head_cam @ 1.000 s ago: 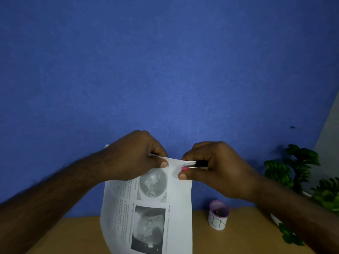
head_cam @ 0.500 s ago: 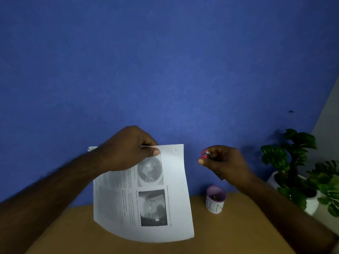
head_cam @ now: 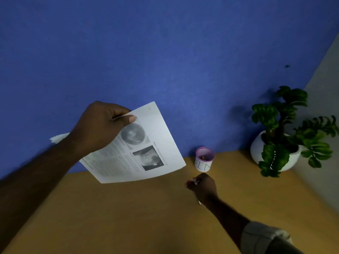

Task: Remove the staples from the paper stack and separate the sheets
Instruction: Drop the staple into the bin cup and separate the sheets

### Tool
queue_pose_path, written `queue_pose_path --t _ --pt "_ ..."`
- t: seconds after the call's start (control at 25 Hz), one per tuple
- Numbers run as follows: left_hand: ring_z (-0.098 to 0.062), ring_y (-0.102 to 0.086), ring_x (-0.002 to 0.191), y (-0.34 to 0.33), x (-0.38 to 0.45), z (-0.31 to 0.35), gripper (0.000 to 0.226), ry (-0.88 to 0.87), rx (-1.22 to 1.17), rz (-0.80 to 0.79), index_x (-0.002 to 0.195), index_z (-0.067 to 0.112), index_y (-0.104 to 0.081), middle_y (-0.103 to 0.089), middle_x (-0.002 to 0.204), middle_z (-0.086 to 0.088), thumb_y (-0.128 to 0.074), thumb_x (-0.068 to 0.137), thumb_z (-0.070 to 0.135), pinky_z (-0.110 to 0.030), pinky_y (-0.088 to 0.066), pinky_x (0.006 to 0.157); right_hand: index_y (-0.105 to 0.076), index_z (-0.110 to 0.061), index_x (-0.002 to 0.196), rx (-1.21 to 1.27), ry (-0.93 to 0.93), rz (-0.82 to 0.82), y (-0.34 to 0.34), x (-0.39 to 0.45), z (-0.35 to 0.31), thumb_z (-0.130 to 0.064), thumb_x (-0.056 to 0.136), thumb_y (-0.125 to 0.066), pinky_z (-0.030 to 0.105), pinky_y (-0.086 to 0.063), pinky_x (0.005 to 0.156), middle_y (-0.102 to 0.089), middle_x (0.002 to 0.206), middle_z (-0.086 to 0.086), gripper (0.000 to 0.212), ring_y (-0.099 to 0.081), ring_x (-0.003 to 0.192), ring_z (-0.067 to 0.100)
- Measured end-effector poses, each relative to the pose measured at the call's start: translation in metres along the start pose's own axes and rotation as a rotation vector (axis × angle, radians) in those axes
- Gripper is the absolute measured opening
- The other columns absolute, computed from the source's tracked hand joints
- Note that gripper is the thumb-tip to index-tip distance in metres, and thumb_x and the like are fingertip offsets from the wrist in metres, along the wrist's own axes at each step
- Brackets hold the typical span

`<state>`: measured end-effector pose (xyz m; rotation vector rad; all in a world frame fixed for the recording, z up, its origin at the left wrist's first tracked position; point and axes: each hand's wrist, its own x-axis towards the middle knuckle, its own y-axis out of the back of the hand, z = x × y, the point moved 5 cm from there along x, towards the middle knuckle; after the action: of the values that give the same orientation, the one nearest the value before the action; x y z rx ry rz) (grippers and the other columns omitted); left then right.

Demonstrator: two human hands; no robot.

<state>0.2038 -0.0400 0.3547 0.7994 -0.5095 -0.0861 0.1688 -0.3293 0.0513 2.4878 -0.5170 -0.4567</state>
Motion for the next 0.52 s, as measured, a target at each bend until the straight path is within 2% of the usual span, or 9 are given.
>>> queue_pose_path --t 0.12,0.2,0.28,0.36,0.44,0.52 --pt "0.002 -0.057 0.059 -0.005 -0.017 -0.014 0.015 0.053 -0.082 0.075 0.081 0.031 -0.073 -0.067 0.064 0.020 -0.067 0.094 0.026 -0.008 -0.040 0.057 -0.054 -0.017 0.093 -0.143 -0.115 -0.020 -0.013 -0.004 0.040 -0.033 0.080 -0.076 0.029 -0.051 0.064 -0.059 0.091 0.001 0.030 -0.056 0.082 0.015" --pt "0.003 -0.057 0.059 -0.012 -0.028 -0.024 0.020 0.115 -0.168 0.140 0.079 0.038 -0.071 -0.066 0.063 0.023 -0.068 0.094 0.025 -0.012 -0.043 0.059 -0.055 -0.014 0.096 -0.204 -0.161 -0.032 -0.021 -0.007 0.060 -0.033 0.081 -0.073 0.037 -0.055 0.076 -0.060 0.099 0.006 0.031 -0.058 0.090 0.021" --pt "0.000 -0.058 0.063 -0.020 -0.039 -0.035 0.024 0.193 -0.267 0.205 0.076 0.040 -0.070 -0.070 0.066 0.015 -0.069 0.094 0.024 -0.027 -0.049 0.066 -0.055 -0.012 0.099 -0.232 -0.167 -0.041 -0.027 -0.010 0.071 -0.035 0.082 -0.070 0.037 -0.054 0.078 -0.060 0.103 0.007 0.032 -0.058 0.093 0.023" --pt "-0.014 -0.061 0.075 -0.032 -0.047 -0.046 0.026 0.255 -0.311 0.253 0.074 0.038 -0.070 -0.076 0.081 -0.008 -0.068 0.094 0.023 -0.043 -0.054 0.074 -0.056 -0.012 0.104 -0.293 -0.149 -0.045 -0.032 -0.013 0.076 -0.037 0.085 -0.066 0.037 -0.055 0.079 -0.060 0.106 0.007 0.034 -0.060 0.096 0.024" --pt "-0.019 -0.060 0.077 -0.043 -0.054 -0.054 0.029 0.280 -0.350 0.267 0.071 0.039 -0.072 -0.073 0.089 -0.022 -0.068 0.095 0.024 -0.044 -0.052 0.074 -0.056 -0.012 0.108 -0.392 -0.124 -0.038 -0.034 -0.015 0.081 -0.038 0.086 -0.063 0.037 -0.055 0.080 -0.062 0.110 0.008 0.034 -0.061 0.101 0.026" --pt "-0.020 -0.063 0.079 -0.049 -0.060 -0.059 0.031 0.291 -0.427 0.263 0.074 0.045 -0.075 -0.075 0.089 -0.018 -0.068 0.095 0.024 -0.045 -0.053 0.076 -0.056 -0.014 0.109 -0.469 -0.130 -0.070 -0.037 -0.016 0.089 -0.041 0.086 -0.064 0.038 -0.054 0.084 -0.062 0.114 0.007 0.037 -0.061 0.104 0.026"
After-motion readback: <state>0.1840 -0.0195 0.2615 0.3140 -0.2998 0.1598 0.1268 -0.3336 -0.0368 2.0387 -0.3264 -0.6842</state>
